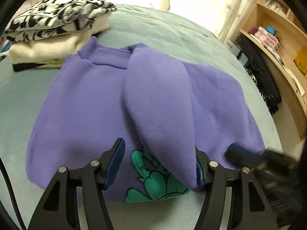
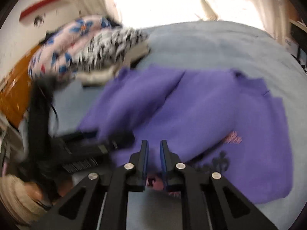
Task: Fold large clothes
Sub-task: 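Release the hoodie and press it flat with both tools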
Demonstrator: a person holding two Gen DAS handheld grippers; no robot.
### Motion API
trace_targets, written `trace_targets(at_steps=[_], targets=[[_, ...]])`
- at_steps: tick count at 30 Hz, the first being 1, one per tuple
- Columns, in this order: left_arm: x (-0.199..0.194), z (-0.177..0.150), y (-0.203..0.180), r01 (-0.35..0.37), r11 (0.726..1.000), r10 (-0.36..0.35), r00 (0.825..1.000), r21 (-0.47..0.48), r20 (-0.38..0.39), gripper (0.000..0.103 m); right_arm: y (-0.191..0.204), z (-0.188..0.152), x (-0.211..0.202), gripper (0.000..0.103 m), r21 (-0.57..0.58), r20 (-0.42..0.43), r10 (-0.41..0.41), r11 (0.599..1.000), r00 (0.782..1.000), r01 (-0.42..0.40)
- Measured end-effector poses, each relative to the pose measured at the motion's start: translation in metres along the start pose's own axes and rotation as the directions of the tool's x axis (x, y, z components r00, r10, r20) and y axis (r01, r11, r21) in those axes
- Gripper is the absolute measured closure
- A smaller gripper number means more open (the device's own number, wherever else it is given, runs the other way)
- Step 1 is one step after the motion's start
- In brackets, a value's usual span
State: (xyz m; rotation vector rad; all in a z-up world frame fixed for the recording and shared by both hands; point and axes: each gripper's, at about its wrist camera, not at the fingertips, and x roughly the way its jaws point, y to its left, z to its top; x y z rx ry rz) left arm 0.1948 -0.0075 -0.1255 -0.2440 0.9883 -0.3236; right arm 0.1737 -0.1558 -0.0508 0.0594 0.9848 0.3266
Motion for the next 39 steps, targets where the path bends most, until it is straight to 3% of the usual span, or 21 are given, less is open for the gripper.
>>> trace_targets(at_steps=[4, 9, 11, 14, 16, 17, 18, 22, 24, 27, 36, 39], targets=[[-0.012, 0.002, 0.005, 0.029, 1.000, -0.029, 1.000, 0.007, -0.001, 0.041, -0.007, -0.014, 0.011, 0.098, -0.010, -0.016, -0.025, 1.000, 1.000, 0.025], [-0.047, 0.004, -0.011, 0.062, 0.996, -0.067, 0.994, 0.064, 0.087, 0.041, -0.011, -0.014, 0.017, 0.099, -0.020, -0.025, -0.079, 0.997, 0.997, 0.079], [-0.060, 0.006, -0.020, 0.096, 0.991, -0.107, 0.987, 0.094, 0.123, 0.041, -0.010, -0.015, 0.018, 0.098, -0.030, -0.024, -0.086, 0.996, 0.996, 0.085], [-0.061, 0.007, -0.036, 0.168, 0.973, -0.186, 0.977, 0.159, 0.108, 0.041, -0.011, -0.015, 0.017, 0.098, -0.019, -0.021, -0.078, 0.997, 0.997, 0.078], [-0.050, 0.006, -0.048, 0.210, 0.953, -0.228, 0.972, 0.217, 0.062, 0.060, -0.017, -0.015, 0.016, 0.098, 0.009, -0.023, -0.060, 0.998, 0.998, 0.060], [-0.042, 0.005, -0.052, 0.228, 0.945, -0.240, 0.970, 0.234, 0.024, 0.087, -0.020, -0.015, 0.016, 0.098, 0.025, -0.025, -0.051, 0.998, 0.998, 0.052], [-0.031, 0.003, -0.054, 0.246, 0.939, -0.246, 0.969, 0.240, -0.028, 0.096, -0.021, -0.015, 0.016, 0.098, 0.032, -0.025, -0.051, 0.998, 0.998, 0.052], [0.007, -0.009, -0.036, 0.223, 0.958, -0.206, 0.973, 0.180, -0.106, 0.098, -0.033, -0.019, 0.018, 0.099, 0.057, -0.027, -0.072, 0.996, 0.997, 0.074], [0.019, -0.014, -0.020, 0.237, 0.964, -0.223, 0.968, 0.122, -0.120, 0.098, -0.038, -0.020, 0.020, 0.101, 0.072, -0.028, -0.068, 0.995, 0.997, 0.070], [0.026, -0.016, -0.003, 0.290, 0.955, -0.282, 0.953, 0.063, -0.112, 0.098, -0.041, -0.020, 0.023, 0.103, 0.076, -0.027, -0.076, 0.994, 0.997, 0.078], [0.030, -0.023, 0.012, 0.327, 0.945, -0.324, 0.942, 0.021, -0.088, 0.098, -0.046, -0.022, 0.029, 0.103, 0.095, -0.029, -0.066, 0.993, 0.997, 0.068], [0.025, -0.022, 0.014, 0.315, 0.949, -0.313, 0.946, 0.019, -0.084, 0.098, -0.041, -0.020, 0.023, 0.103, 0.091, -0.036, -0.073, 0.993, 0.997, 0.076]])
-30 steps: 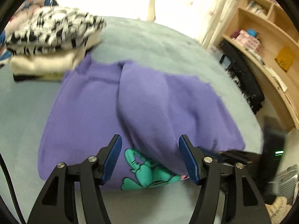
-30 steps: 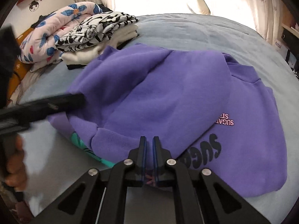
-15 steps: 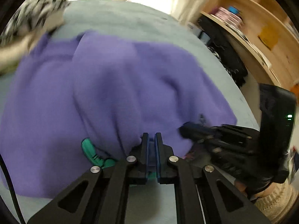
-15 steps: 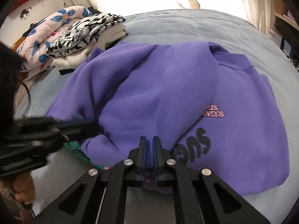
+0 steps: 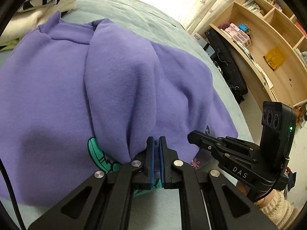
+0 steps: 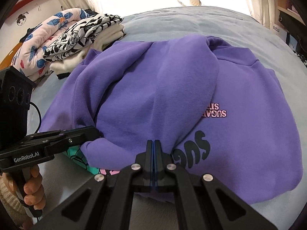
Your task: Fold large clothes
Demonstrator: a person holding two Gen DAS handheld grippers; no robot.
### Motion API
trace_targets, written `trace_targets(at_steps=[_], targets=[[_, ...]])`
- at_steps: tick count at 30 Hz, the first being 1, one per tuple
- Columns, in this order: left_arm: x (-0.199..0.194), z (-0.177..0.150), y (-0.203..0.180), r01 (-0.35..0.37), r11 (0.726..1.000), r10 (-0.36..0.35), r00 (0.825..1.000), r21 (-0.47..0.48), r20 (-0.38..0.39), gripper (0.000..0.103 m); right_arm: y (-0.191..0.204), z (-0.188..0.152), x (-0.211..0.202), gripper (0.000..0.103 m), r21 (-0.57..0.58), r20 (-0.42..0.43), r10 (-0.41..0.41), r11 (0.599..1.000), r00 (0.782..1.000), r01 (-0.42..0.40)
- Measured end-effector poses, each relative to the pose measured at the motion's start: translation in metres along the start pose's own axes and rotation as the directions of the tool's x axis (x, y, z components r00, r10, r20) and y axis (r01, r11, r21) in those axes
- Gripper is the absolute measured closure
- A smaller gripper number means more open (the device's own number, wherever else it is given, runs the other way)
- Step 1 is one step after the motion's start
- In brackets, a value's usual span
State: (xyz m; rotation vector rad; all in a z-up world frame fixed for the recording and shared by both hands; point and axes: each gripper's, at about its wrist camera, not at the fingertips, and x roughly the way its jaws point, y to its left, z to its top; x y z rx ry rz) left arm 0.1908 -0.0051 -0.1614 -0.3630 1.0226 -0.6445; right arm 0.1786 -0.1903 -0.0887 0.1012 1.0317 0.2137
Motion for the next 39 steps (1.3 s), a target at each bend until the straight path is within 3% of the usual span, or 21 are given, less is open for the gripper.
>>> trace_targets(at_steps=[8, 10, 12, 15, 21, 28, 31, 33, 39], targets=[[-0.030, 0.001, -0.030, -0.145, 0.989, 0.145, 0.989, 0.036, -0.008, 0.090, 0.011, 0.002, -0.032, 0.100, 0.032, 0.021, -0.001, 0.999, 1.000, 0.001], [-0.042, -0.001, -0.038, -0.193, 0.980, 0.194, 0.981, 0.042, 0.001, 0.074, 0.016, 0.001, -0.041, 0.100, 0.034, 0.028, 0.001, 0.999, 1.000, -0.002], [-0.058, -0.003, -0.048, -0.243, 0.969, 0.241, 0.970, 0.046, 0.039, 0.048, 0.021, 0.001, -0.054, 0.100, 0.029, 0.036, 0.004, 1.000, 0.999, -0.005], [-0.085, -0.005, -0.063, -0.290, 0.954, 0.283, 0.955, 0.073, 0.093, 0.047, 0.032, 0.001, -0.078, 0.100, 0.012, 0.061, 0.000, 1.000, 0.998, -0.001], [-0.131, -0.008, -0.081, -0.338, 0.939, 0.333, 0.939, 0.055, 0.090, 0.047, 0.056, 0.002, -0.139, 0.100, -0.030, 0.113, 0.020, 0.999, 0.993, -0.017], [-0.184, -0.020, -0.094, -0.379, 0.925, 0.374, 0.919, 0.023, 0.123, 0.045, 0.086, -0.001, -0.211, 0.098, -0.073, 0.160, -0.008, 0.997, 0.987, 0.020], [-0.203, -0.027, -0.094, -0.398, 0.917, 0.396, 0.909, -0.012, 0.130, 0.043, 0.094, -0.005, -0.232, 0.089, -0.081, 0.174, -0.021, 0.996, 0.984, 0.036], [-0.211, -0.032, -0.092, -0.406, 0.914, 0.405, 0.906, -0.021, 0.125, 0.042, 0.100, -0.008, -0.242, 0.076, -0.090, 0.185, -0.038, 0.994, 0.982, 0.056], [-0.212, -0.046, -0.082, -0.421, 0.906, 0.423, 0.902, -0.034, 0.089, 0.039, 0.112, -0.018, -0.241, 0.061, -0.115, 0.200, -0.054, 0.990, 0.978, 0.079]])
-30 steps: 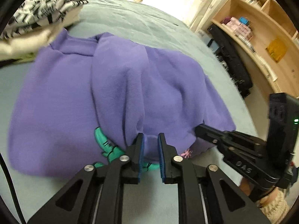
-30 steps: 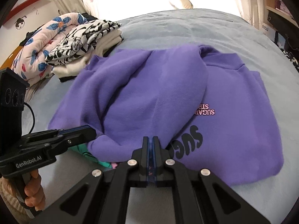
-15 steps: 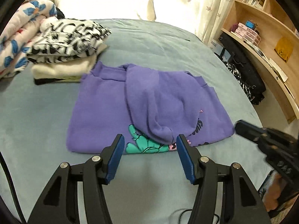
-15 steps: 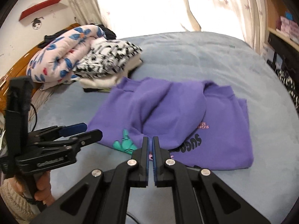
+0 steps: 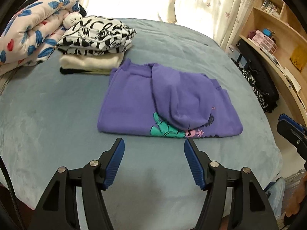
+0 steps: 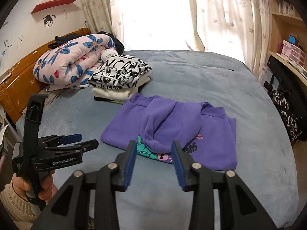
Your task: Fold large clothes
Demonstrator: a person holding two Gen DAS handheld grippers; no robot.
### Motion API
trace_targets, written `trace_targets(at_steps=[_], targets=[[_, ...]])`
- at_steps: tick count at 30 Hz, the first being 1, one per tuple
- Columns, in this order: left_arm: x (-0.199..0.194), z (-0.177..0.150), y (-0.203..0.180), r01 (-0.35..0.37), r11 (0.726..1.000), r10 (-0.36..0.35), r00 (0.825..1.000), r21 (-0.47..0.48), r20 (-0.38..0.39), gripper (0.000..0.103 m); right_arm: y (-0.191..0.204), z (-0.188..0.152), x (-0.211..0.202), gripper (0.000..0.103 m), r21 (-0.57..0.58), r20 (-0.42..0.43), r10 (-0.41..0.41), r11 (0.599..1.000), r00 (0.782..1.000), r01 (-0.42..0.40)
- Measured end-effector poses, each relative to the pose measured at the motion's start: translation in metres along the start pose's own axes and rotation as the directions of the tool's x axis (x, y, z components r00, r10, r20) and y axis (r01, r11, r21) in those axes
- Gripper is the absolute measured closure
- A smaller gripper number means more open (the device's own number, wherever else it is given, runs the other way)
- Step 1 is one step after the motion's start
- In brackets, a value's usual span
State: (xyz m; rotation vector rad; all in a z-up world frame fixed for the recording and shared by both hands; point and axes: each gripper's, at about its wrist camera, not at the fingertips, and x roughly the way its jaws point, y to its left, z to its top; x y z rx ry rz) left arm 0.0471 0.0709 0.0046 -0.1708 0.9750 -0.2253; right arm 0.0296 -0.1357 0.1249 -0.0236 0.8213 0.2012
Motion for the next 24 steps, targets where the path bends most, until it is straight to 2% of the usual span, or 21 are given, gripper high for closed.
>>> trace_targets(at_steps=[3, 8, 12, 16, 18, 21, 24], targets=[[0.018, -0.006, 0.008, -0.026, 1.000, 0.026, 0.999, -0.012, -0.032, 0.039, 0.006, -0.010, 0.021, 0.061, -0.026, -0.002, -0.073, 0.997, 0.997, 0.073], [0.063, -0.012, 0.026, -0.022, 0.997, 0.014, 0.995, -0.078, -0.097, 0.039, 0.011, -0.028, 0.059, 0.061, -0.044, 0.065, -0.174, 0.983, 0.983, 0.177], [0.102, -0.017, 0.043, -0.009, 0.990, -0.012, 0.989, -0.141, -0.146, 0.039, 0.008, -0.032, 0.088, 0.061, -0.027, 0.081, -0.193, 0.980, 0.978, 0.196], [0.130, -0.021, 0.058, 0.047, 0.974, -0.083, 0.985, -0.224, -0.154, 0.039, -0.001, -0.032, 0.112, 0.061, 0.019, 0.101, -0.198, 0.980, 0.975, 0.197], [0.144, -0.023, 0.070, 0.093, 0.951, -0.140, 0.980, -0.294, -0.143, 0.039, -0.003, -0.031, 0.122, 0.061, 0.036, 0.100, -0.186, 0.982, 0.977, 0.184], [0.164, -0.026, 0.089, 0.173, 0.898, -0.231, 0.968, -0.404, -0.099, 0.039, -0.006, -0.031, 0.138, 0.061, 0.046, 0.084, -0.157, 0.987, 0.984, 0.153], [0.180, -0.027, 0.106, 0.219, 0.847, -0.277, 0.960, -0.485, -0.049, 0.039, -0.008, -0.031, 0.151, 0.061, 0.048, 0.072, -0.147, 0.988, 0.987, 0.144]])
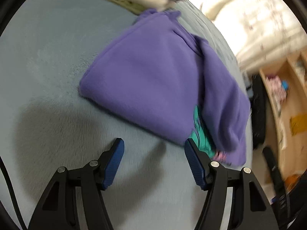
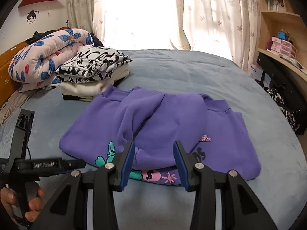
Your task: Fold large clothes
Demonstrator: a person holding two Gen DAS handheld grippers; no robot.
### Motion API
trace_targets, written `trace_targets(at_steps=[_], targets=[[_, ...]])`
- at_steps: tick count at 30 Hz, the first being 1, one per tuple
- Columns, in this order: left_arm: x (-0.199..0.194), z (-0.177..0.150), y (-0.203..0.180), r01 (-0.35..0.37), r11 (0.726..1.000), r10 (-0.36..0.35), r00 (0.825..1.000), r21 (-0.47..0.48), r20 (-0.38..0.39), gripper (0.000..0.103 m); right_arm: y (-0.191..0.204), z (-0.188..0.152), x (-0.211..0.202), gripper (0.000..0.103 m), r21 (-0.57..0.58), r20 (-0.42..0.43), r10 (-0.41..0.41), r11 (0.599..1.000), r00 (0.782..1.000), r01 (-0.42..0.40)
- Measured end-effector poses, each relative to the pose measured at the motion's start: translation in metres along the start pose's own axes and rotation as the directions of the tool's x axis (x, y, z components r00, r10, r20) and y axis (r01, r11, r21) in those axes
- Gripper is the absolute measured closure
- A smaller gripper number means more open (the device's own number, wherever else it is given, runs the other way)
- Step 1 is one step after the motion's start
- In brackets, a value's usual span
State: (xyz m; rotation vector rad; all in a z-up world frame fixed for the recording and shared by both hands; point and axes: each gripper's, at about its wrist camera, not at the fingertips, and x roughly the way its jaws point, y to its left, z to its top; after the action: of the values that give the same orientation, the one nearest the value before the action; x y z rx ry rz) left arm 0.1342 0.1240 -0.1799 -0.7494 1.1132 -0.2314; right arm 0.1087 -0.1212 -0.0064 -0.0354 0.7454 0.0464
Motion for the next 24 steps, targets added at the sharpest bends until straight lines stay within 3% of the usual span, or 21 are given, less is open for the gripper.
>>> trace_targets(at_steps=[5, 14, 16, 17, 18, 21, 24], targets=[[0.010, 0.018, 0.008, 0.033, 0.999, -0.032, 0.994, -0.010, 0.101, 0.039, -0.006, -0.001, 0.015, 0.061, 0.022, -0.016, 0.031, 0.999, 0.999, -0.030], [0.022, 0.060, -0.002, 0.051, 0.998, -0.045, 0.988, -0.036, 0.151, 0.039, -0.010, 0.010, 0.038, 0.061, 0.027, -0.041, 0.045, 0.999, 0.998, -0.044], [0.018, 0.067, -0.003, 0.064, 0.997, -0.056, 0.983, -0.036, 0.176, 0.040, -0.013, 0.019, 0.044, 0.067, 0.026, -0.035, 0.044, 0.999, 0.998, -0.043], [0.014, 0.070, 0.001, 0.068, 0.997, -0.060, 0.981, -0.036, 0.187, 0.042, -0.013, 0.026, 0.049, 0.073, 0.018, -0.037, 0.045, 0.999, 0.998, -0.044], [0.012, 0.071, 0.000, 0.061, 0.997, -0.053, 0.977, -0.036, 0.204, 0.055, -0.012, 0.029, 0.053, 0.077, 0.013, -0.042, 0.038, 0.999, 0.998, -0.038], [0.002, 0.065, -0.009, 0.045, 0.999, -0.046, 0.964, 0.012, 0.260, 0.077, -0.005, 0.040, 0.072, 0.086, -0.017, -0.070, 0.022, 1.000, 0.997, -0.024], [-0.006, 0.064, -0.026, 0.003, 0.997, -0.029, 0.953, 0.083, 0.303, 0.084, 0.000, 0.040, 0.096, 0.089, -0.011, -0.111, 0.054, 0.998, 0.992, -0.055]])
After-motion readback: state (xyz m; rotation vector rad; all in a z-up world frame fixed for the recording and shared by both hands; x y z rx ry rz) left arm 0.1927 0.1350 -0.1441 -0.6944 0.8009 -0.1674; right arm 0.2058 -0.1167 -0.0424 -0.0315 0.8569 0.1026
